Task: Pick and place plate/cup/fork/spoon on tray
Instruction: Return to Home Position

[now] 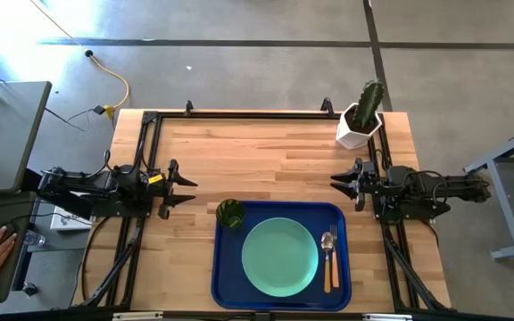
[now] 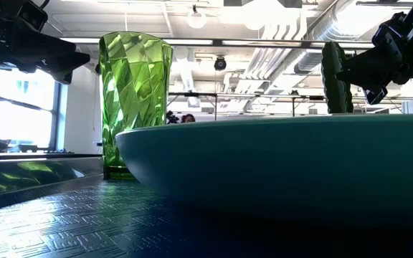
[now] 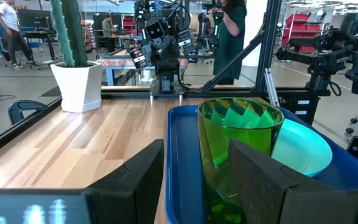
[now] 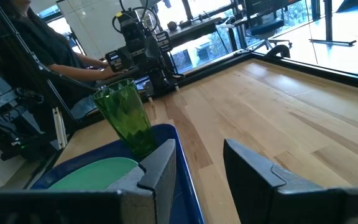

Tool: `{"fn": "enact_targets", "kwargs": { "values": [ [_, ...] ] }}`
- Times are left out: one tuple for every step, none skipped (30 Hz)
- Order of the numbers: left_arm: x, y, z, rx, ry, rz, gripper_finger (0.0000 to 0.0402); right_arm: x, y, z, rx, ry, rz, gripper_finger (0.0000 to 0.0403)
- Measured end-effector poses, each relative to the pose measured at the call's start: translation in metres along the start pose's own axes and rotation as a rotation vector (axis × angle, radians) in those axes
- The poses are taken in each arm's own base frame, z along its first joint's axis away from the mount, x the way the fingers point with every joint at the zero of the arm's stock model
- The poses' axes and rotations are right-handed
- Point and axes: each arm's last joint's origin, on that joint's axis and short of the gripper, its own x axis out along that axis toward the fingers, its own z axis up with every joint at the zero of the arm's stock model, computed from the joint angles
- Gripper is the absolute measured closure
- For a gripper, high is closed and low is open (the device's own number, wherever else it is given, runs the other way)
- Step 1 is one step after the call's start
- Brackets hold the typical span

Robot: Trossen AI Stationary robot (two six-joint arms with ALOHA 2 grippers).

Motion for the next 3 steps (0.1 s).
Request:
{"fn": "enact_targets", "kwargs": {
  "values": [
    [0.0000,0.0000,0.0000,0.000,0.000,0.000,0.0232,0.0000,0.0000,0.0000,0.000,0.000,0.000,0.0276],
    [0.0000,0.0000,0.0000,0.000,0.000,0.000,0.0232,0.0000,0.0000,0.0000,0.000,0.000,0.000,0.0276],
    [0.0000,0.0000,0.0000,0.000,0.000,0.000,0.0232,0.0000,0.0000,0.0000,0.000,0.000,0.000,0.0276]
  ]
}}
